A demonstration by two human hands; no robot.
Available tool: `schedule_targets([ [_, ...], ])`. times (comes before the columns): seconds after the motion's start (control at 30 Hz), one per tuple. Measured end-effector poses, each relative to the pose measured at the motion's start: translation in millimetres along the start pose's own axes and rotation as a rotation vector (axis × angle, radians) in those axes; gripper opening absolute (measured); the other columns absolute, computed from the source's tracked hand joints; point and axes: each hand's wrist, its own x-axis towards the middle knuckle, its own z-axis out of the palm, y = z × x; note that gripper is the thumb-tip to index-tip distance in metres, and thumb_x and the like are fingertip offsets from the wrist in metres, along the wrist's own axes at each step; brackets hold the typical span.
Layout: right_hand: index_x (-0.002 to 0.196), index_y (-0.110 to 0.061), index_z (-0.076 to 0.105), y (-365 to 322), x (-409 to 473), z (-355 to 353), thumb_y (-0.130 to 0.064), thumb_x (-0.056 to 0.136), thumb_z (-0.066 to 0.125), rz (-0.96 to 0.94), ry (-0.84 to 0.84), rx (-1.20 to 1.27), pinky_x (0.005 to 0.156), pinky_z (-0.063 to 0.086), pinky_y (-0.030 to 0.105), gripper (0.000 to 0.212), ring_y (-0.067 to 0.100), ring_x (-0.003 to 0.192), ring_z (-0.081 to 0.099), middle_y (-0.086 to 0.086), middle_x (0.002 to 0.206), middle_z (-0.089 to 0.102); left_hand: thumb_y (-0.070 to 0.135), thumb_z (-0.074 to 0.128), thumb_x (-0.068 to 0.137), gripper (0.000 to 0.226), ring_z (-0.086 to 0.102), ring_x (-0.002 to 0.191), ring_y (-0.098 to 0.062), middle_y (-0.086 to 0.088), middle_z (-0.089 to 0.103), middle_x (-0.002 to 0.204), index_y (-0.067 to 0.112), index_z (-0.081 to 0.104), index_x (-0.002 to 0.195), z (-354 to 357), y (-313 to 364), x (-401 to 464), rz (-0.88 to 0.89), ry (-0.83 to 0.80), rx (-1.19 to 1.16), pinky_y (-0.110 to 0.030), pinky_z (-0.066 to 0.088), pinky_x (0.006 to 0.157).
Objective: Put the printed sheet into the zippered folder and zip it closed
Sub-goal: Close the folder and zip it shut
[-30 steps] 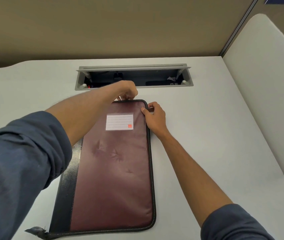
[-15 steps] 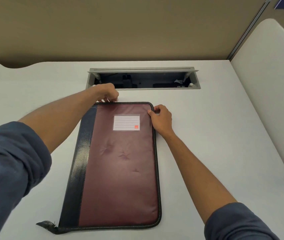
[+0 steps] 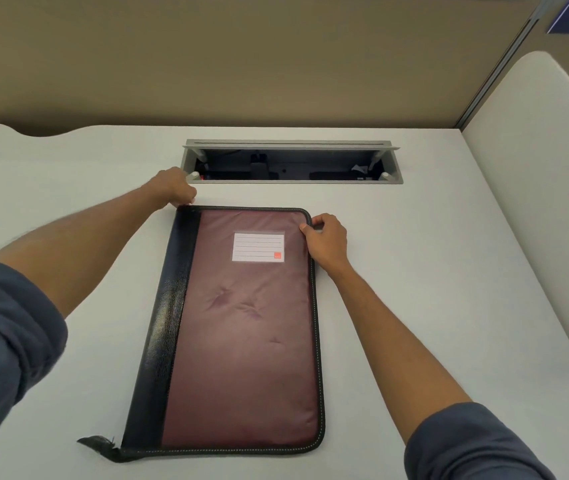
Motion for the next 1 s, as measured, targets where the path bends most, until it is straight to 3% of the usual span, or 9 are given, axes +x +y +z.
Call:
schedule_targets([
  [0.17, 0.104, -0.009, 0.063, 0.2, -0.4, -0.3, -0.025, 0.088, 0.067, 0.008, 0.020, 0.005, 0.074, 0.038, 0.019, 0.023, 0.011, 0.088, 0.053, 0.000, 0.103, 0.062, 0.018, 0.065, 0.084, 0.030, 0.061, 0.098, -0.038, -0.022, 0.065, 0.107, -0.005, 0.058, 0.102, 3.5, -27.1, 1.6, -0.045, 0.027, -0.059, -0.037, 0.049, 0.071],
  [0.23, 0.104, -0.008, 0.065, -0.7, -2.8, -0.4, -0.025, 0.087, 0.068, 0.004, 0.036, 0.011, 0.072, 0.039, 0.016, 0.025, 0.012, 0.089, 0.056, 0.003, 0.104, 0.065, 0.025, 0.064, 0.086, 0.034, 0.062, 0.098, -0.040, -0.025, 0.066, 0.107, -0.006, 0.061, 0.100, 5.7, -34.0, 0.6, -0.033, 0.031, -0.075, -0.041, 0.052, 0.079],
  [0.3, 0.107, -0.007, 0.067, -0.7, -6.3, -4.0, -0.028, 0.086, 0.070, -0.015, 0.040, 0.017, 0.078, 0.043, 0.018, 0.030, 0.016, 0.096, 0.062, 0.005, 0.108, 0.067, 0.041, 0.056, 0.092, 0.050, 0.059, 0.106, -0.043, -0.026, 0.062, 0.117, -0.004, 0.059, 0.111, 11.1, -38.9, -9.5, -0.014, 0.058, -0.009, -0.046, 0.050, 0.089],
  [0.4, 0.126, -0.009, 0.058, -0.8, -15.7, -15.4, -0.037, 0.087, 0.068, -0.052, -0.030, 0.013, 0.091, 0.044, 0.023, 0.049, 0.017, 0.111, 0.060, 0.005, 0.125, 0.063, 0.066, 0.037, 0.091, 0.074, 0.054, 0.114, -0.045, -0.027, 0.056, 0.126, 0.001, 0.050, 0.123, 25.9, -46.4, -41.3, 0.001, 0.109, 0.125, -0.048, 0.044, 0.091],
  [0.53, 0.143, -0.018, 0.040, 12.1, -57.8, -28.3, -0.056, 0.089, 0.056, -0.156, -0.112, -0.189, 0.106, 0.041, 0.038, 0.069, 0.019, 0.128, 0.048, 0.002, 0.143, 0.049, 0.065, 0.039, 0.090, 0.068, 0.057, 0.106, -0.043, -0.025, 0.058, 0.119, 0.004, 0.045, 0.119, 59.4, -67.0, -106.4, 0.127, 0.205, 0.070, -0.050, 0.049, 0.084],
  [0.6, 0.144, -0.021, 0.038, 23.8, -93.8, -34.0, -0.060, 0.090, 0.049, -0.251, -0.107, -0.323, 0.106, 0.037, 0.034, 0.067, 0.018, 0.129, 0.045, 0.000, 0.144, 0.048, 0.061, 0.037, 0.093, 0.070, 0.052, 0.115, -0.040, -0.022, 0.053, 0.129, 0.005, 0.038, 0.135, 83.0, -82.7, -150.4, 0.231, 0.239, 0.022, -0.053, 0.048, 0.089],
  [0.73, 0.144, -0.025, 0.034, 42.5, -167.4, -41.3, -0.060, 0.092, 0.044, -0.365, -0.111, -0.385, 0.107, 0.039, 0.034, 0.064, 0.013, 0.127, 0.045, -0.005, 0.141, 0.047, 0.065, 0.031, 0.089, 0.082, 0.029, 0.142, -0.023, -0.007, 0.028, 0.156, 0.019, 0.013, 0.154, 120.8, -120.2, -230.3, 0.384, 0.196, -0.144, -0.044, 0.027, 0.116],
  [0.87, 0.152, -0.024, 0.021, 56.8, -228.6, -35.9, -0.061, 0.094, 0.036, -0.313, -0.104, -0.437, 0.116, 0.027, 0.038, 0.070, 0.015, 0.141, 0.029, -0.003, 0.156, 0.030, 0.070, 0.033, 0.085, 0.083, 0.006, 0.147, -0.001, 0.012, 0.011, 0.161, 0.036, 0.001, 0.153, 141.8, -142.8, -273.4, 0.406, 0.161, -0.284, -0.035, 0.005, 0.121],
  [1.0, 0.154, -0.024, 0.013, 59.4, -241.3, -30.2, -0.049, 0.100, 0.033, -0.295, -0.116, -0.463, 0.120, 0.010, 0.033, 0.063, 0.012, 0.147, 0.015, -0.004, 0.161, 0.019, 0.070, 0.028, 0.084, 0.085, 0.007, 0.148, -0.007, 0.006, 0.010, 0.162, 0.029, 0.003, 0.155, 147.4, -133.3, -281.0, 0.365, 0.207, -0.266, -0.038, 0.005, 0.121],
])
